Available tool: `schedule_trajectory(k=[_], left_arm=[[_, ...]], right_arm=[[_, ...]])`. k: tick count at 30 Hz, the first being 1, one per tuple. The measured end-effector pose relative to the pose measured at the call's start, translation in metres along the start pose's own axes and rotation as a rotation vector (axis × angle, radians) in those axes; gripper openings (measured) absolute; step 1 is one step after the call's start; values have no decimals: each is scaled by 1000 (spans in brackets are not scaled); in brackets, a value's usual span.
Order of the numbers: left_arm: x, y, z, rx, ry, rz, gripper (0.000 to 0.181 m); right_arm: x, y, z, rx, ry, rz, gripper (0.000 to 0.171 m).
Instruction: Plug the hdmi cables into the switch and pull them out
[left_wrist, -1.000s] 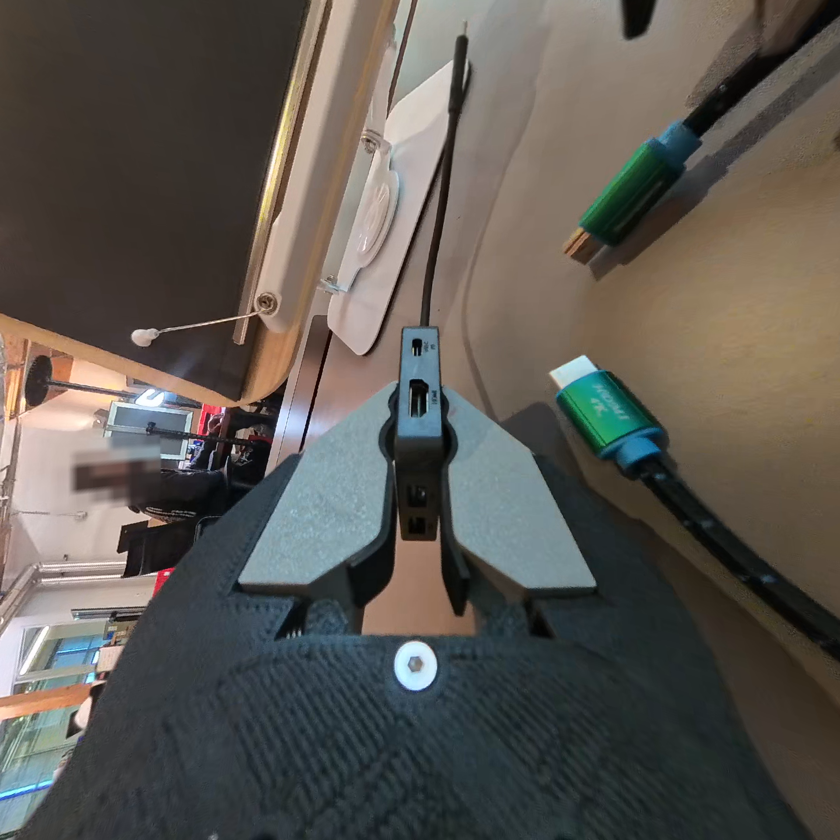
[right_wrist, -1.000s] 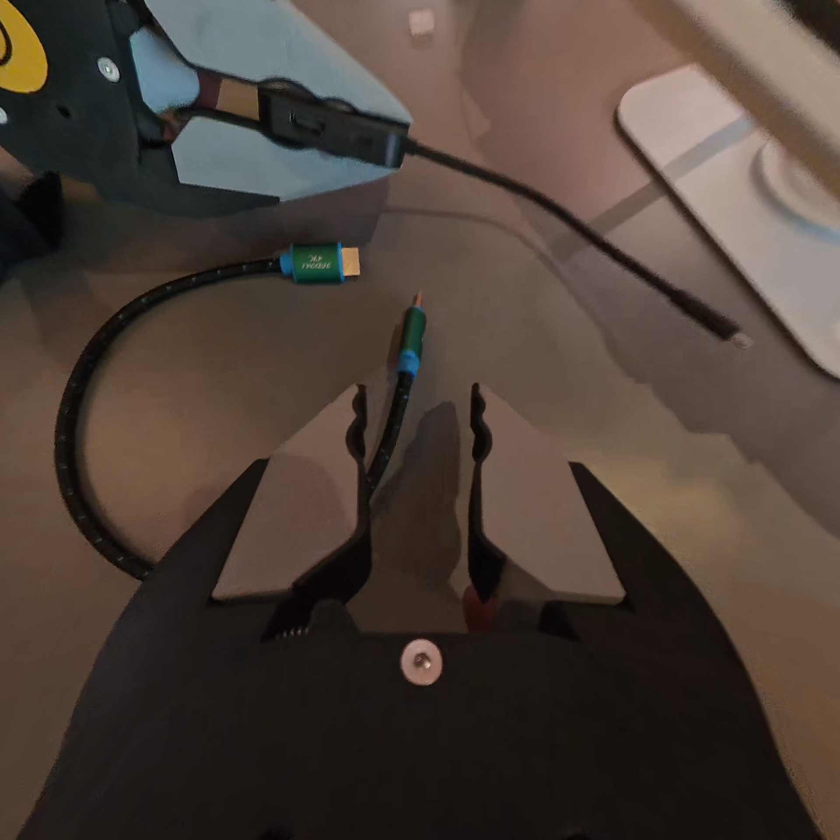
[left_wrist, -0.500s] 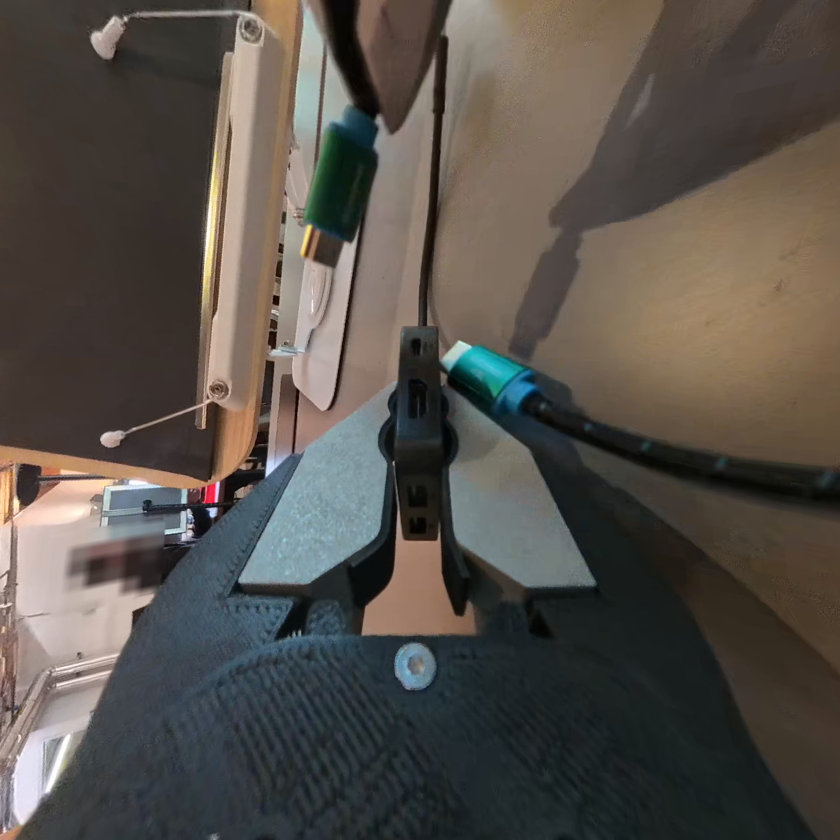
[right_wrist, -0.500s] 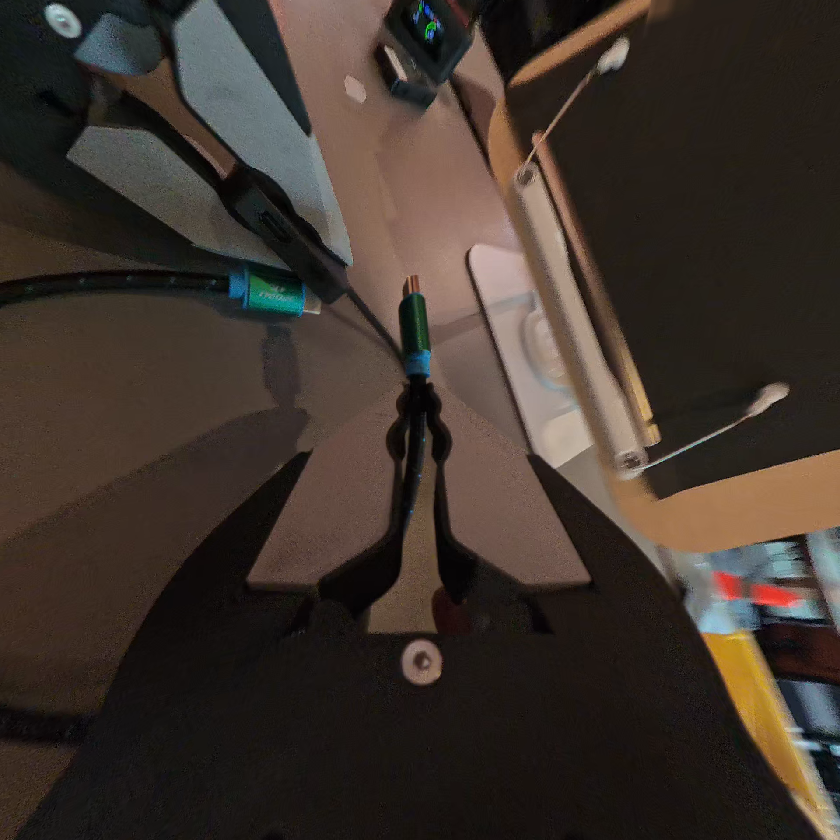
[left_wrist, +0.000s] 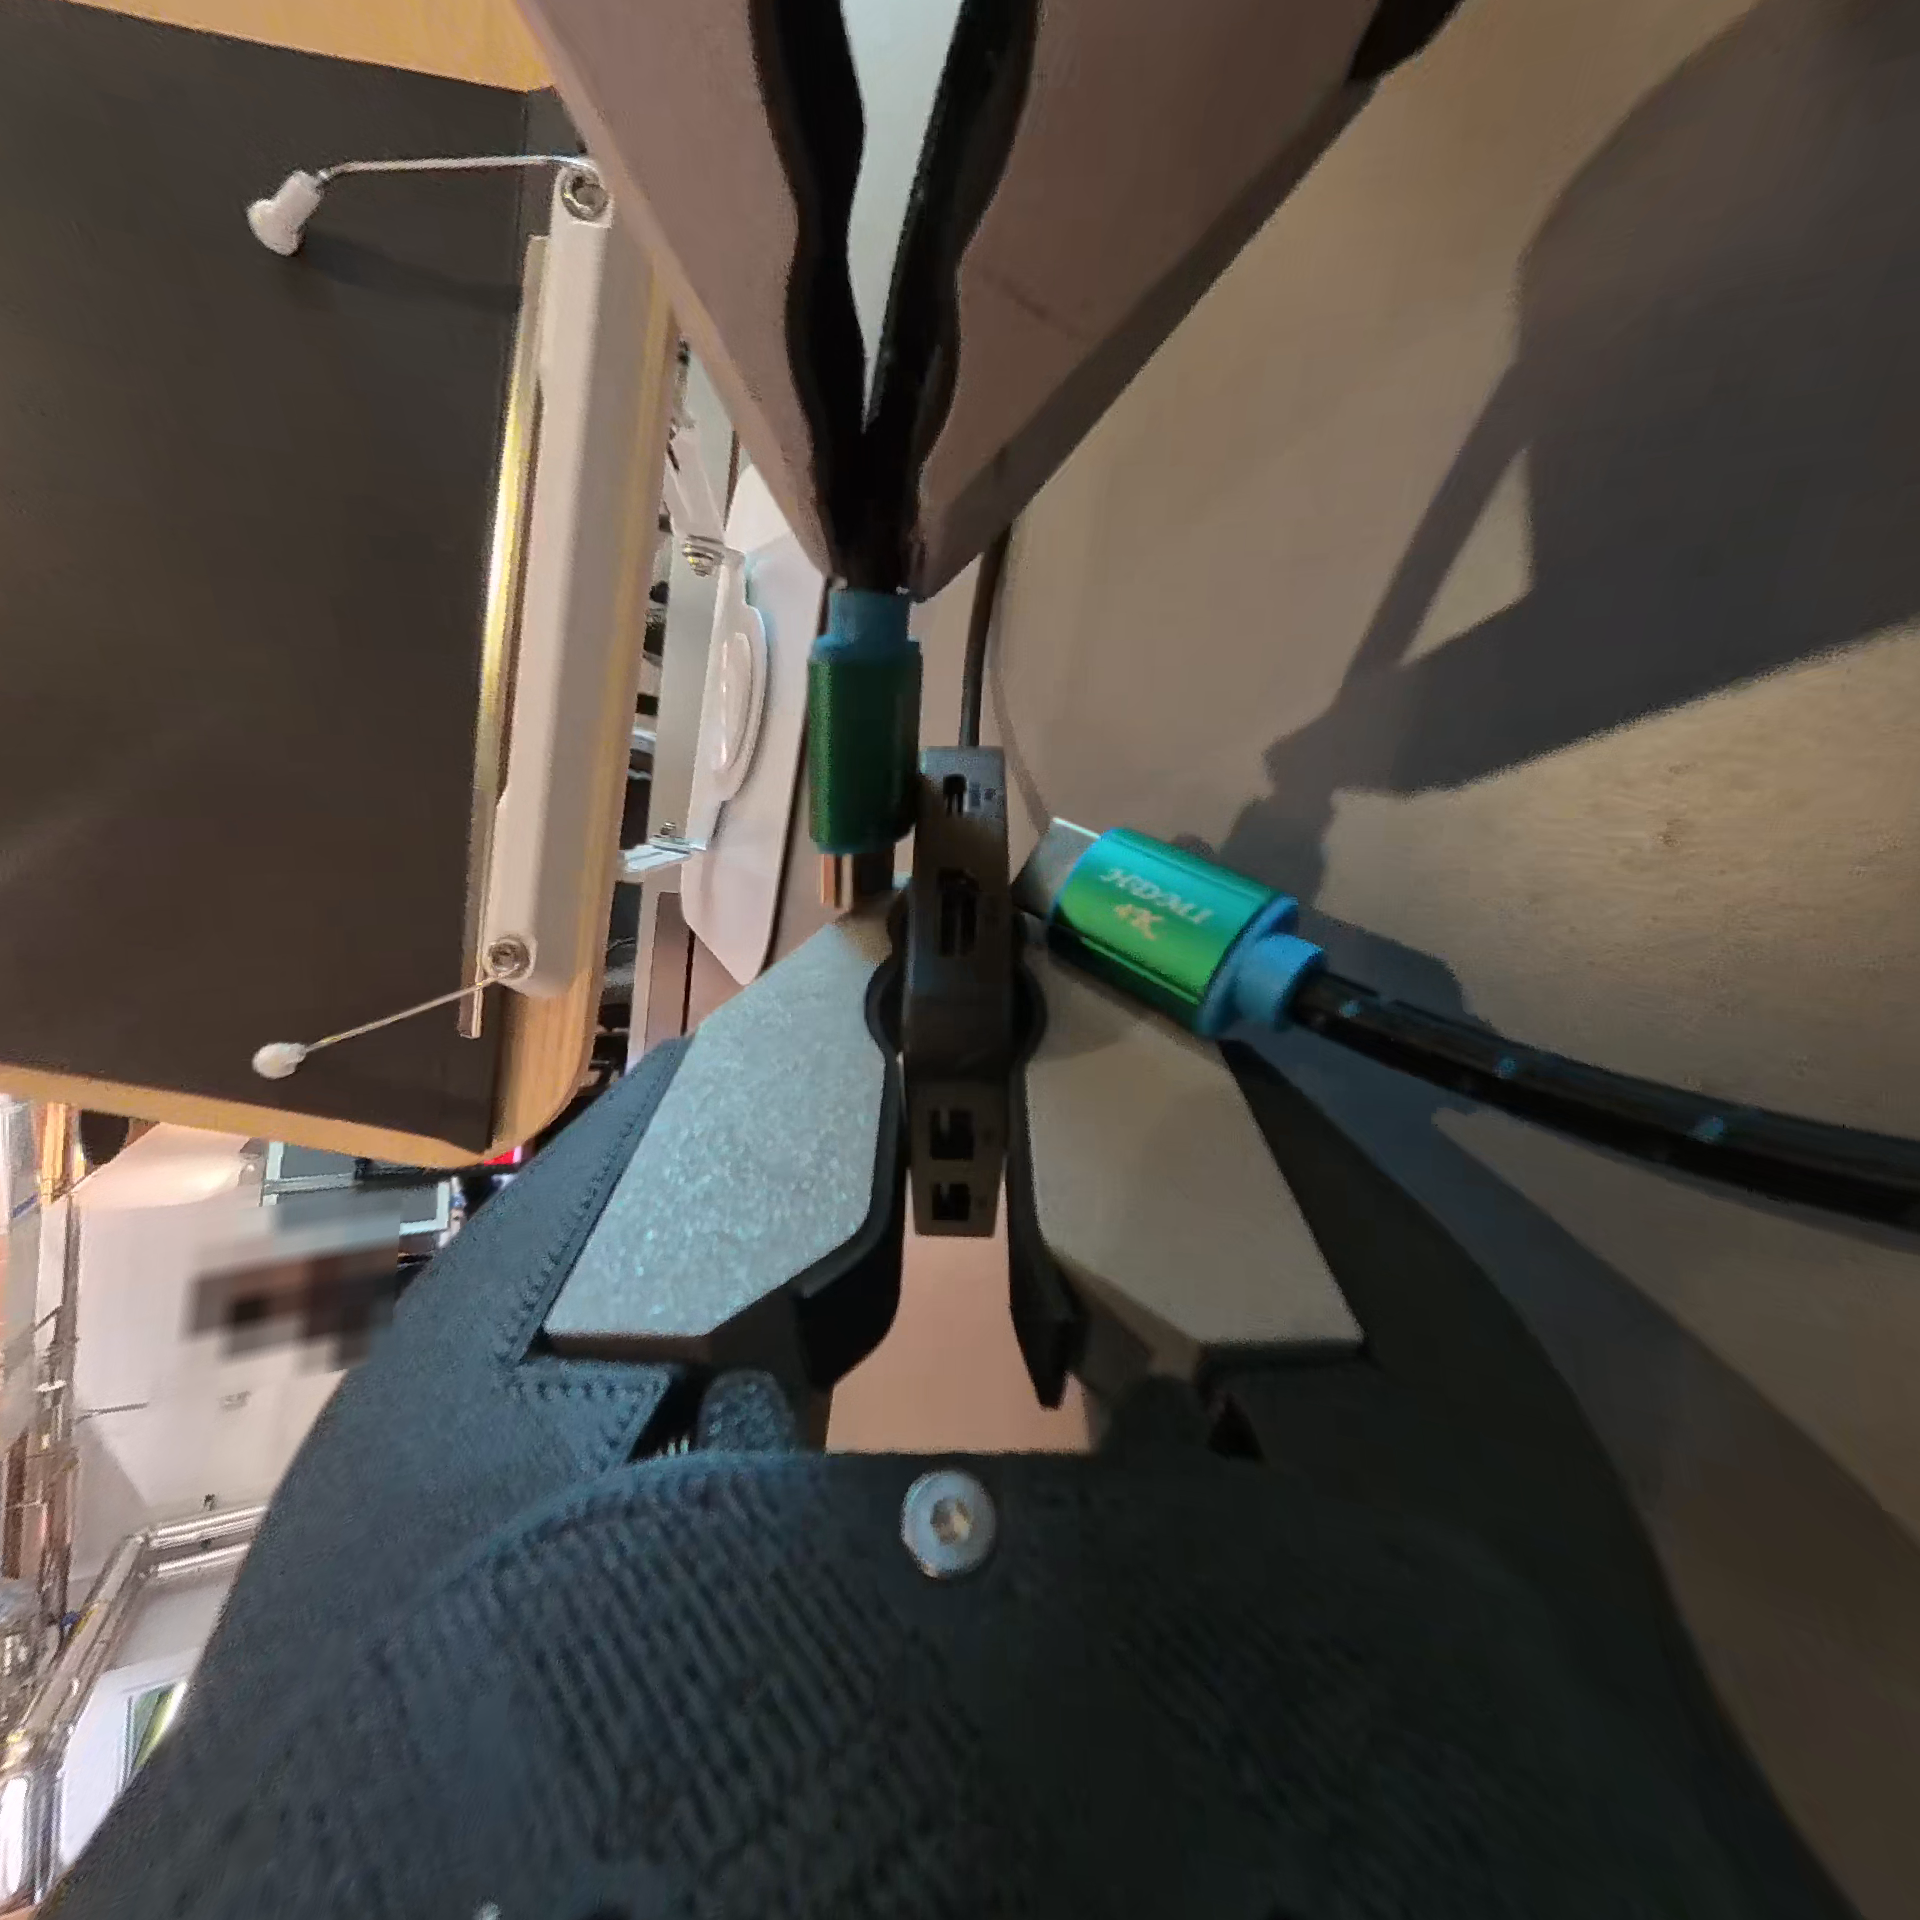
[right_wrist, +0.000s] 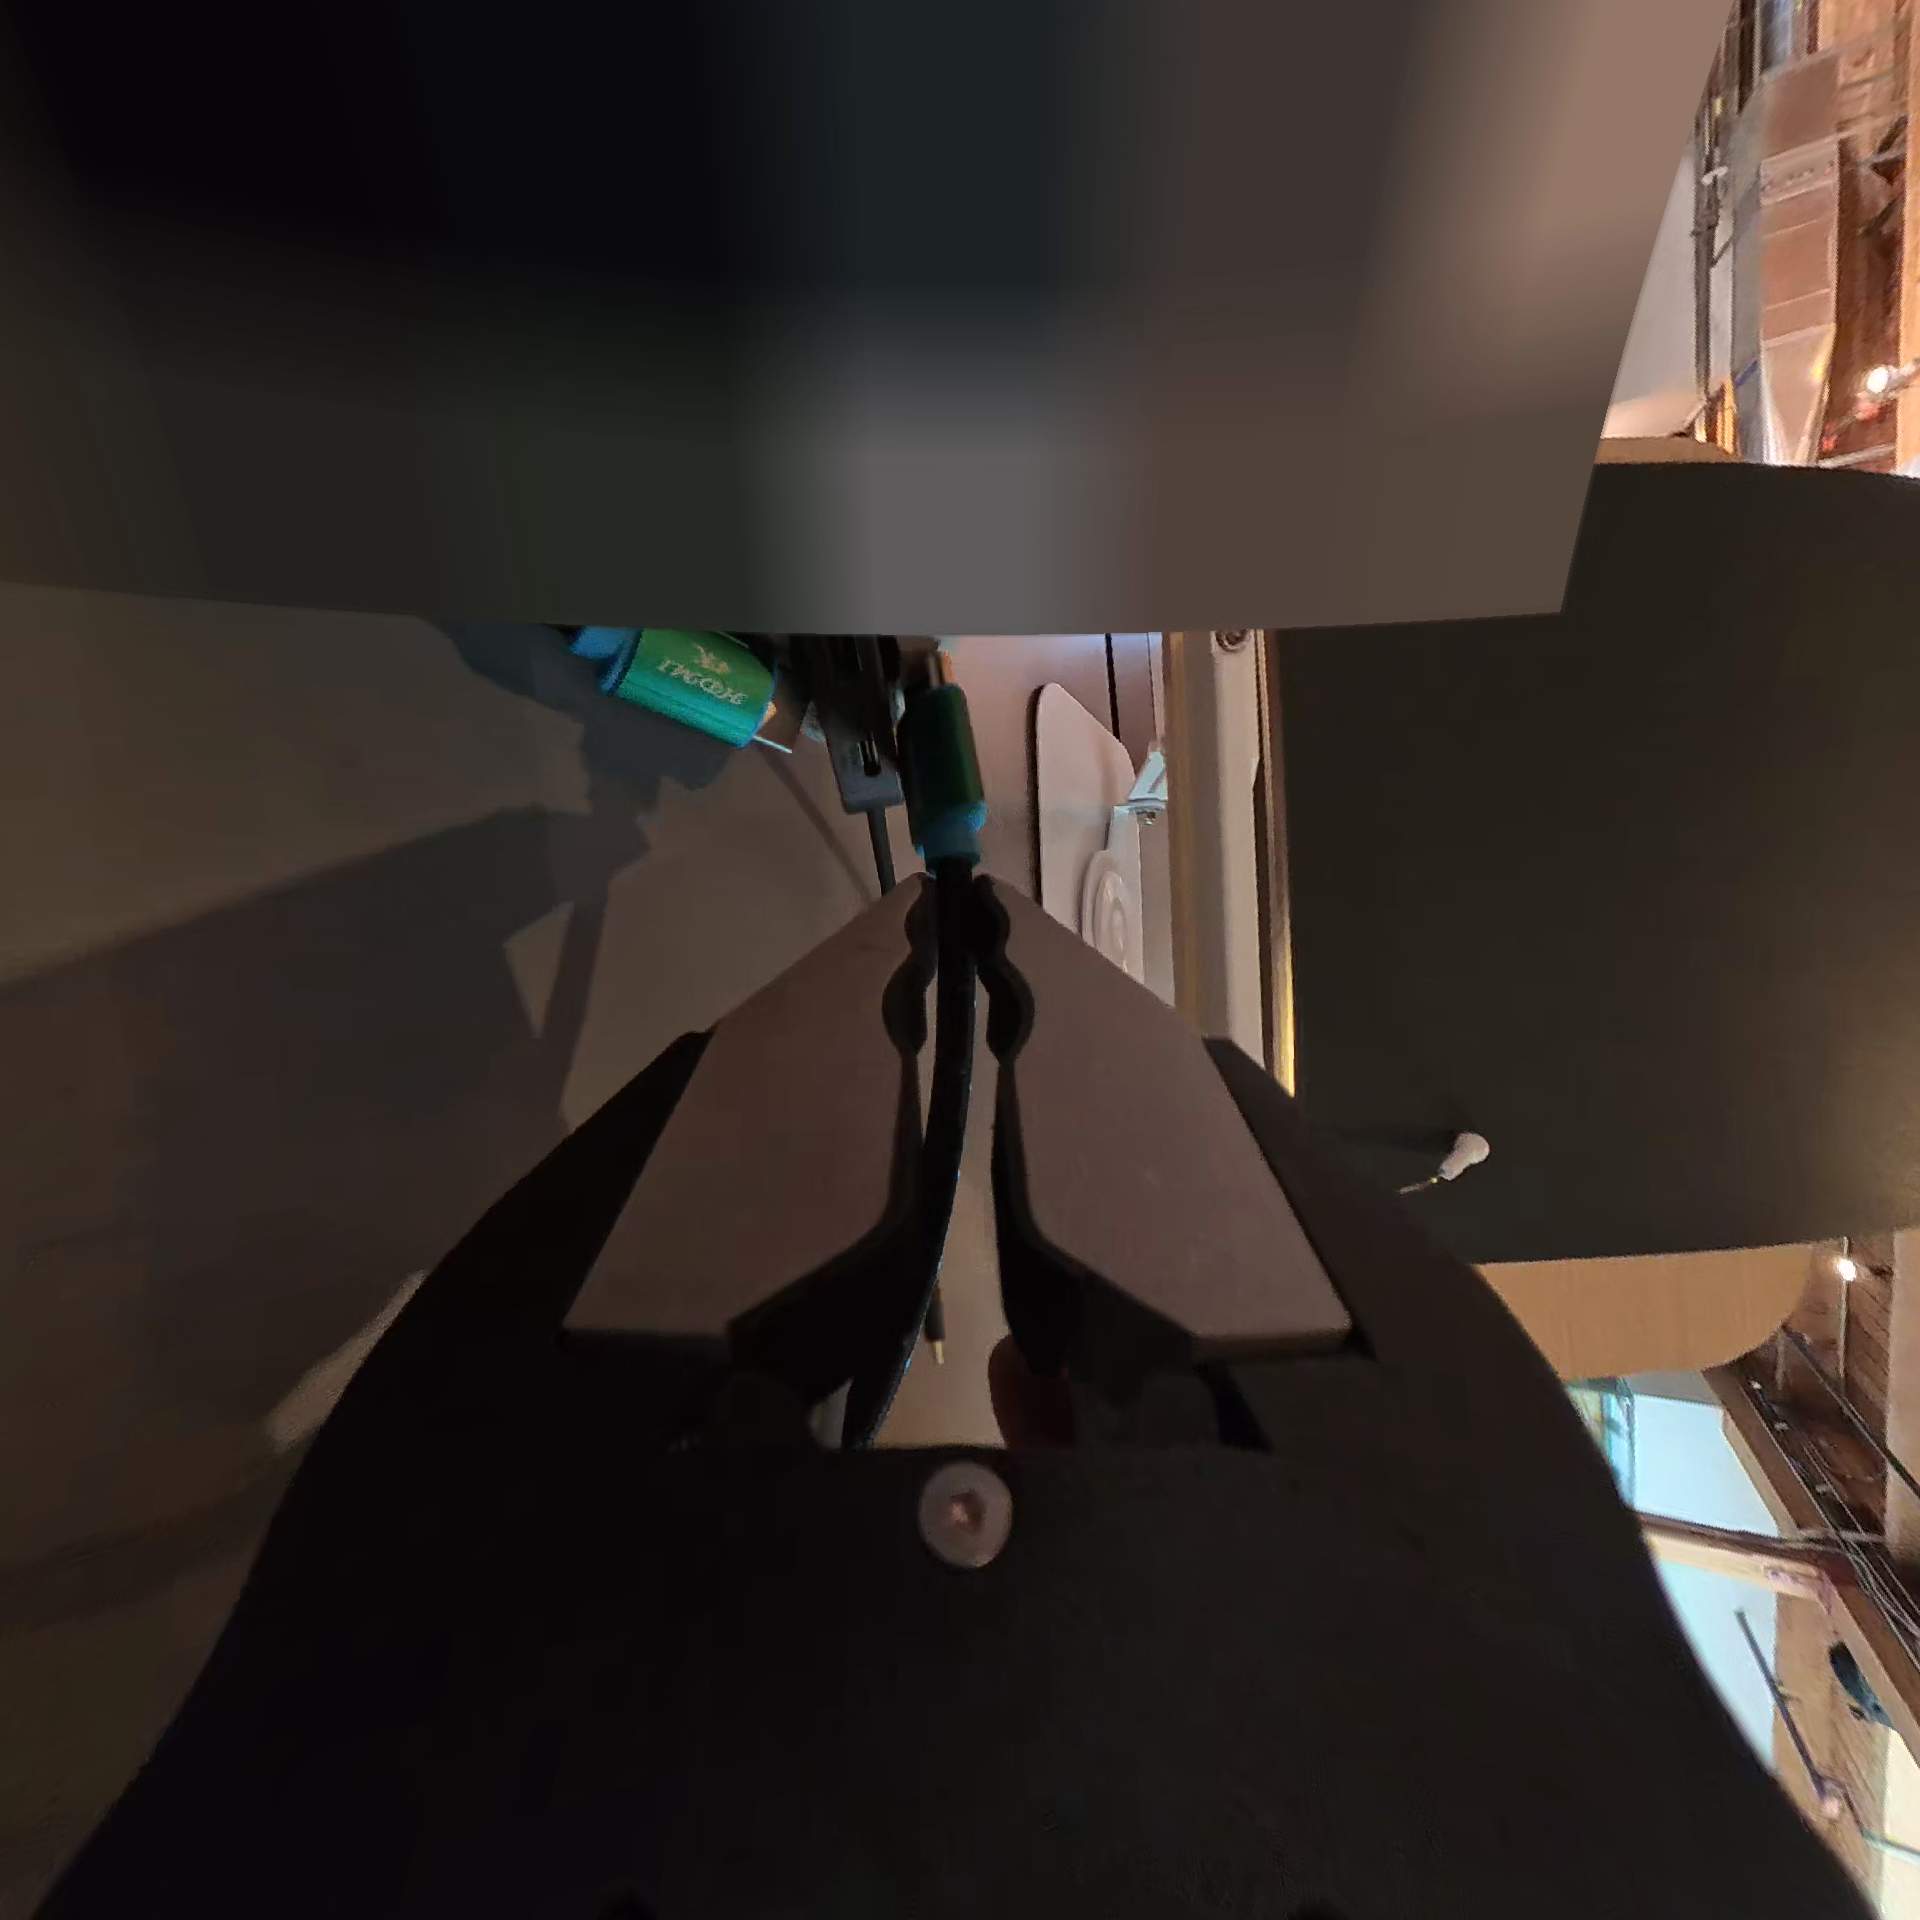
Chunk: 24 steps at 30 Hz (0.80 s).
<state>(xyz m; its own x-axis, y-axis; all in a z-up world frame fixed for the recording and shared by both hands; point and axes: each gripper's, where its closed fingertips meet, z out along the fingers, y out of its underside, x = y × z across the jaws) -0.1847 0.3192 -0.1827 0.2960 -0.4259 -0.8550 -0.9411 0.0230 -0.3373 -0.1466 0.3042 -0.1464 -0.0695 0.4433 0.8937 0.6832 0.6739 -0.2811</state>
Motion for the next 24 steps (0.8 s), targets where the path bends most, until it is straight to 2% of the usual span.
schedule_trajectory(k=[3,13,19,24], left_arm=[[3,1,2,-8,9,4,11],[-6,-5,-2,55,-39,-33,27],[-2,-8,-3,66,-24,0,25],[-4,-6,-3,52,-9,-21,24]], right_arm=[[-4,0,1,8,-8,-34,4],[-1,-5,0,28,67,-169,4],[-4,-9,1,-5,111,-273,4],[-1,-6,2,-8,105,-190,4]])
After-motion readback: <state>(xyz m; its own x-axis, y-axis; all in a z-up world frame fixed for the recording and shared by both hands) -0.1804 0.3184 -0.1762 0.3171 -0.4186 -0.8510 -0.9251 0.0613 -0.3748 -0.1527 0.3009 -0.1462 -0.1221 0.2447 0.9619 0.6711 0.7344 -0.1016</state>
